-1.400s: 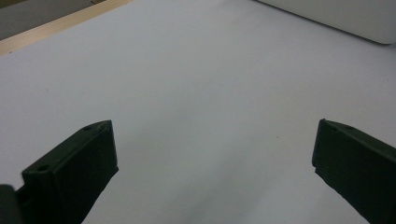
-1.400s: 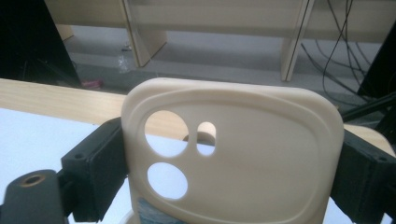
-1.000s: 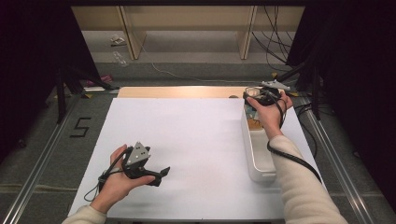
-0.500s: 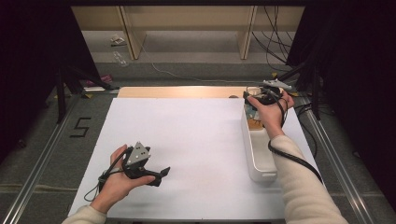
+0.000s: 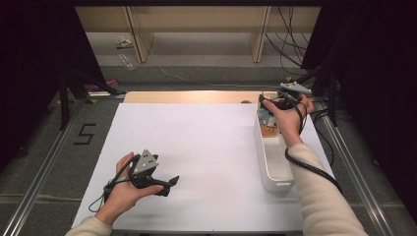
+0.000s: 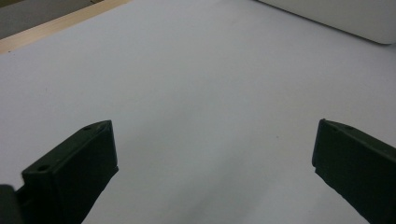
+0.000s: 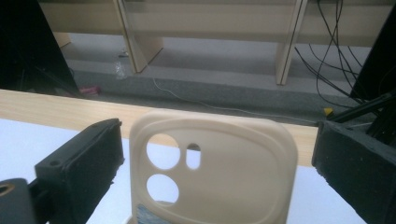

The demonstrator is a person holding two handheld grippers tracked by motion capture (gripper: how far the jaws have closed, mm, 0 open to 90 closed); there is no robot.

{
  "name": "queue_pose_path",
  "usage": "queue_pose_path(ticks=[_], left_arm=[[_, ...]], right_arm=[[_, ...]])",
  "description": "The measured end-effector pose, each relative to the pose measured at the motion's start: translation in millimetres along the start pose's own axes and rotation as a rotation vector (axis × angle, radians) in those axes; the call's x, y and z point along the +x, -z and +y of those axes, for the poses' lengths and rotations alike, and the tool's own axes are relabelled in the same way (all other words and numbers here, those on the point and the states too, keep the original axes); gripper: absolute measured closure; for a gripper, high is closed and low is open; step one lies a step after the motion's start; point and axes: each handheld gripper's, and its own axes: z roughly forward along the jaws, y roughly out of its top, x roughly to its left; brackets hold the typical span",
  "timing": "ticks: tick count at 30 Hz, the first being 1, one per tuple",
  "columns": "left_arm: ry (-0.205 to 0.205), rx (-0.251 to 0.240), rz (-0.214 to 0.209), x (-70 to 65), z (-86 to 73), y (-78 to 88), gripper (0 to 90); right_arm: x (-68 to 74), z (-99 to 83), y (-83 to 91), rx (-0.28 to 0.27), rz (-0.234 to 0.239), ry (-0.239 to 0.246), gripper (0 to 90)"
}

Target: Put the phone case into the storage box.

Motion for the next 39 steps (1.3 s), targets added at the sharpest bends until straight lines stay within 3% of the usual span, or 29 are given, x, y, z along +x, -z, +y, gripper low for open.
queue_pose_path(ticks=[9,26,39], left_arm=[[0.002,0.001,-0.001,-0.2,0.2,0.2,0.0],[0.002,0.002,0.0,0.0,-0.1,-0.1,0.0],[0.002,0.001,0.001,0.1,0.1,0.3,0.0]], right_arm=[[0.8,-0.6,11.4,-0.005,-0.004,0.008,4.5],[5.8,-10.3,43.3,-0.018,0.048,0.017,7.7],[6.9,-15.3,57.9,-0.022,0.069,0.033,7.9]])
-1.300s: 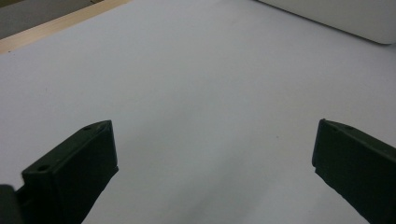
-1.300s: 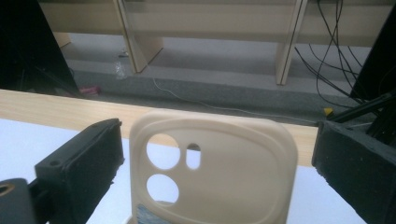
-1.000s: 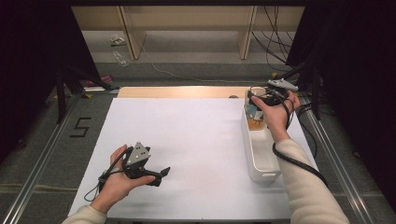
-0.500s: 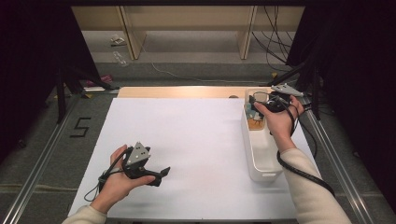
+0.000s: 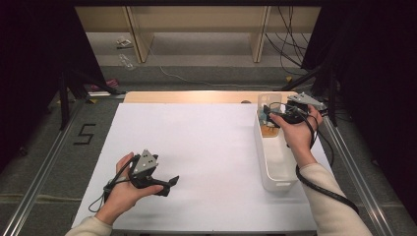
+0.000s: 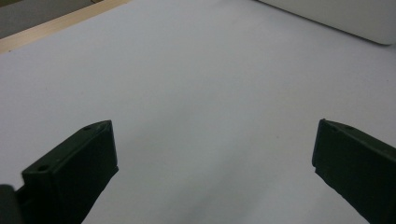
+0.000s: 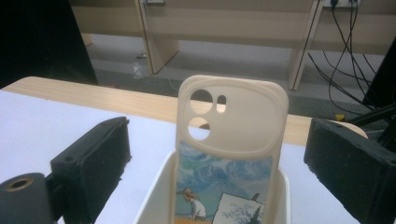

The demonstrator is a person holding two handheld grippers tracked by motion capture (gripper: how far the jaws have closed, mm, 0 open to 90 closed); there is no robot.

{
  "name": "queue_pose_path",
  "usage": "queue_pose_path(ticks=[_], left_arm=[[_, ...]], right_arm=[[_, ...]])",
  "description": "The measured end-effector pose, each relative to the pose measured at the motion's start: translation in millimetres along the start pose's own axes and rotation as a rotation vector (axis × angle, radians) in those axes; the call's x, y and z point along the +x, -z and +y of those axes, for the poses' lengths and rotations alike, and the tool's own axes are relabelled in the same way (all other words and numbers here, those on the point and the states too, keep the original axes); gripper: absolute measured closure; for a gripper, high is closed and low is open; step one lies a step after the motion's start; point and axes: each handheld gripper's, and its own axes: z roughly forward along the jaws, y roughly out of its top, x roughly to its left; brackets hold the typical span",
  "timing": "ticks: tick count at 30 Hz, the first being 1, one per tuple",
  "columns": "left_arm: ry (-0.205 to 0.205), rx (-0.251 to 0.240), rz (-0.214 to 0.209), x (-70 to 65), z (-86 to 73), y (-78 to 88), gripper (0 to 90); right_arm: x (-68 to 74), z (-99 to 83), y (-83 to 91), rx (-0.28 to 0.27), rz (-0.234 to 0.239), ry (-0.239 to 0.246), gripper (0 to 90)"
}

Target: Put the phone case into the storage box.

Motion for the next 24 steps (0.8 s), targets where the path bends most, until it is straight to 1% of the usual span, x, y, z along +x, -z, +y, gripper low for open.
queue_pose_path(ticks=[9,13,19,24], left_arm=[[0.001,-0.002,0.0,-0.3,0.2,0.1,0.0],[0.001,-0.002,0.0,-0.2,0.2,0.2,0.0],[0.0,-0.002,0.001,-0.2,0.4,0.4,0.0],[-0.001,-0.001,0.0,-0.7,0.4,0.3,0.0]], right_arm=[[1.2,-3.5,9.5,0.0,0.015,0.021,8.3],[3.4,-5.8,13.0,0.006,0.032,0.028,8.8],[7.8,-8.3,19.4,0.002,0.061,0.041,9.5],[11.0,-9.3,25.3,-0.009,0.081,0.042,9.8]])
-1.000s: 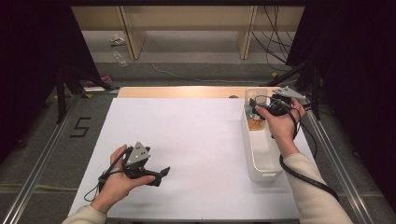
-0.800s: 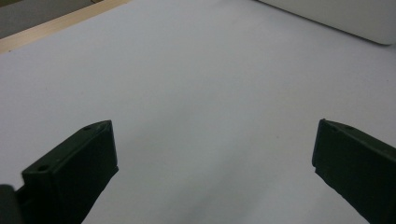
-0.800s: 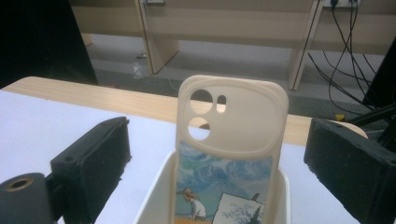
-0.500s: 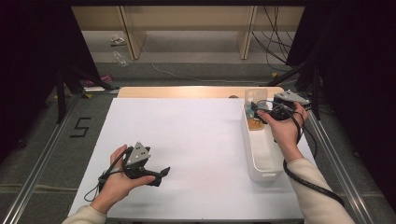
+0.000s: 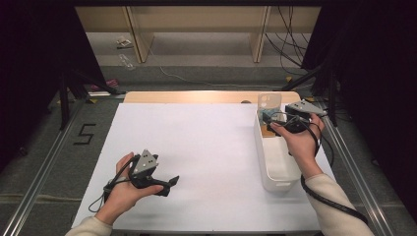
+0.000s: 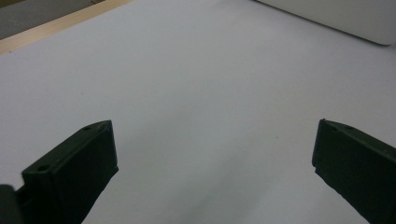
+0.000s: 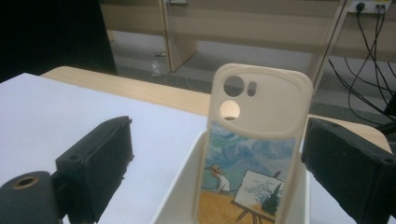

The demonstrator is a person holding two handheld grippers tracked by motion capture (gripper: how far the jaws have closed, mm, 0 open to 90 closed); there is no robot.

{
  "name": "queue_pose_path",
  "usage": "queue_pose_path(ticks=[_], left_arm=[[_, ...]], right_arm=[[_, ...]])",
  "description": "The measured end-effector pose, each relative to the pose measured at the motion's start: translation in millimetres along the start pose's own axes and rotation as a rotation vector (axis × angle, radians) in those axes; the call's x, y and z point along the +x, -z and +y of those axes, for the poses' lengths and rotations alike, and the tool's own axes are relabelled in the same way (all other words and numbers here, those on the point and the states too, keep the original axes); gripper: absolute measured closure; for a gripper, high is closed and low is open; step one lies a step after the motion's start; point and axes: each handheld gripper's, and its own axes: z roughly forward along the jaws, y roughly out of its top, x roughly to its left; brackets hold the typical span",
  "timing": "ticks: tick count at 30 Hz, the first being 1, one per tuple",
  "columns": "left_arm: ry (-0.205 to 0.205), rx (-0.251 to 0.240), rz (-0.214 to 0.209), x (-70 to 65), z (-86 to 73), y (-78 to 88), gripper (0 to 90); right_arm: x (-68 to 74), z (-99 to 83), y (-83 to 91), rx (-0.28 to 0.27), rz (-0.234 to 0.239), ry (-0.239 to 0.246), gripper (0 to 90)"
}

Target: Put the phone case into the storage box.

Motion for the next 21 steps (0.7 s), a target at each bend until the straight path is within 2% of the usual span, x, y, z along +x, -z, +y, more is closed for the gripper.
queue_pose_path(ticks=[12,21], left_arm=[[0.0,-0.004,0.003,0.3,0.3,0.6,0.0],[0.0,-0.004,0.003,0.3,0.2,0.7,0.0]], right_arm=[[7.1,-0.2,10.5,-0.014,0.048,0.011,10.6],[12.2,-3.4,19.5,-0.021,0.106,0.007,11.2]])
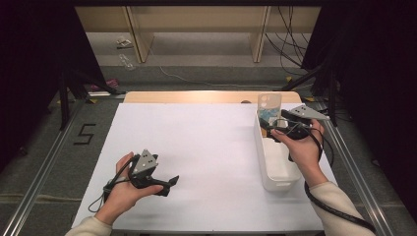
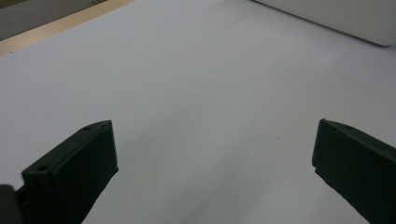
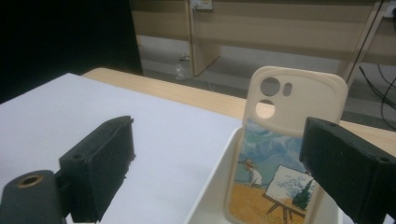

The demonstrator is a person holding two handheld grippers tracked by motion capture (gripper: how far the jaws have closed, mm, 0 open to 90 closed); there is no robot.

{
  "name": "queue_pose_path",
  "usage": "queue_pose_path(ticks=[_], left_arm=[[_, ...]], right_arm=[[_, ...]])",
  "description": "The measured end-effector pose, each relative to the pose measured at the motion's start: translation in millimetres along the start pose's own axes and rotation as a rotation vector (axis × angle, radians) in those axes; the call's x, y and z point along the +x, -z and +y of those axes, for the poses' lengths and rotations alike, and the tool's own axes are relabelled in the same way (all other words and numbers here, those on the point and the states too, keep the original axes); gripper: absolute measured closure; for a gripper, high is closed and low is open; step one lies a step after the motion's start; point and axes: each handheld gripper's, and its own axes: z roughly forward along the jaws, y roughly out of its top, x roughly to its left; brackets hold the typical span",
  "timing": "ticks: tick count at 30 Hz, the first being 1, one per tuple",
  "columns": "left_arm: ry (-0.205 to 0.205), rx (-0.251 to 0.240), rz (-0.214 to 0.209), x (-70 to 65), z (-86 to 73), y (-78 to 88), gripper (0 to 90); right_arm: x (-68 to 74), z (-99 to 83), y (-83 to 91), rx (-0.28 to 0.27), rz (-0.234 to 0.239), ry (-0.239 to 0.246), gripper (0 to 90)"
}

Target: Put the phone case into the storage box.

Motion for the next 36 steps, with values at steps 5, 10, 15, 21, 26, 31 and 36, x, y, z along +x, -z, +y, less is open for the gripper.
queue_pose_path(ticks=[5,10,15,21,26,31,36], left_arm=[[0.0,0.0,0.0,0.0,0.0,0.0,0.0],[0.001,0.0,-0.001,0.0,0.1,0.2,0.0],[0.002,-0.001,0.0,0.2,-0.1,0.0,0.0],[0.002,0.0,0.0,0.2,-0.1,0.0,0.0],[0.002,0.0,0.001,0.2,-0.2,0.0,0.0],[0.002,0.0,0.0,0.1,-0.1,0.1,0.0],[0.001,0.0,0.001,0.1,-0.2,0.0,0.0]], right_arm=[[2.2,-2.8,5.2,0.001,0.023,0.0,11.2],[5.4,-5.5,10.9,0.004,0.035,0.011,11.4],[9.4,-7.4,16.6,0.002,0.051,0.022,11.6],[13.9,-10.7,20.9,0.002,0.072,0.034,11.9],[17.0,-12.0,25.1,-0.001,0.086,0.047,12.2],[18.9,-15.1,28.6,0.004,0.095,0.051,12.2],[20.2,-17.6,33.2,0.003,0.105,0.059,12.2]])
